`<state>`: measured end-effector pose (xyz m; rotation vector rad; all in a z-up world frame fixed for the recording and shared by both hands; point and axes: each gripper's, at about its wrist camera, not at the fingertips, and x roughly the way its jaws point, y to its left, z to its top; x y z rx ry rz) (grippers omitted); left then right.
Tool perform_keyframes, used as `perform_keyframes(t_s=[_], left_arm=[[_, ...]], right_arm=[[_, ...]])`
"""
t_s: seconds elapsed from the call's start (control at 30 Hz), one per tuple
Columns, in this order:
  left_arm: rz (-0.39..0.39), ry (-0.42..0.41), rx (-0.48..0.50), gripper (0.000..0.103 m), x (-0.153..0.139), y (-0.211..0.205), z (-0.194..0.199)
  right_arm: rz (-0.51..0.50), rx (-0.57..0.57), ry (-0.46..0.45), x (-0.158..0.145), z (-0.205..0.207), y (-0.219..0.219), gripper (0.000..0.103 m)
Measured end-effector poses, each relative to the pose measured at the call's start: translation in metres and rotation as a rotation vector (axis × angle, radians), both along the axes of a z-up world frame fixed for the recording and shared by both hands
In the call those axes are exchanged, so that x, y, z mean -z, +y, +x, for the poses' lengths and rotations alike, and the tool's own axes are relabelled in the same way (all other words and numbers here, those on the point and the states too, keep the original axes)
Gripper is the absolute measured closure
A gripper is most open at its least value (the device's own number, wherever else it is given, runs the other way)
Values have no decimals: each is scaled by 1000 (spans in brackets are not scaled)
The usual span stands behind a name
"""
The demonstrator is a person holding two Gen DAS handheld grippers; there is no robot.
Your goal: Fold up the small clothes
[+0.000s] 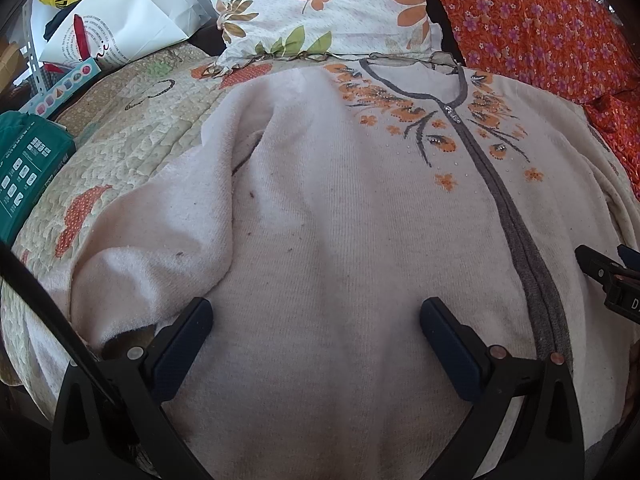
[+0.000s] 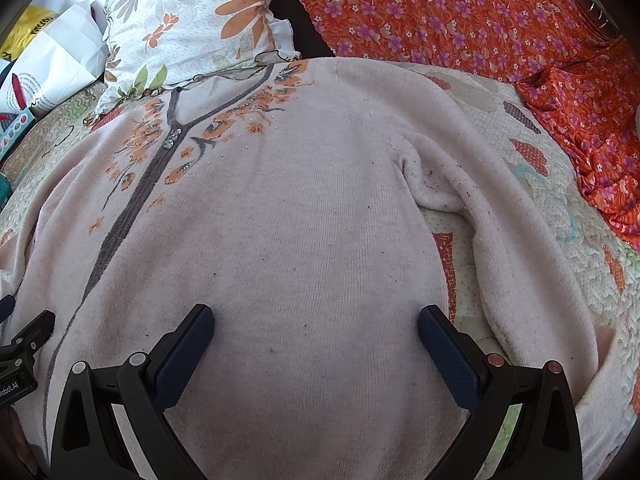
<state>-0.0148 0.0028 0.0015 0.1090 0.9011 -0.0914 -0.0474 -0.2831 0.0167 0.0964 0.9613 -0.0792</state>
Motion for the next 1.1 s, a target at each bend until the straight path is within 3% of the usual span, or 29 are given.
perform_keyframes(t_s=[0.73,1.1], left_arm=[[-17,-17,-10,0,0,1,0],[-10,-70,-21,0,4,-1,-6]], right_arm=[[13,1,-1,-1,0,-2,0],[7,1,-3,0,1,-2,0]])
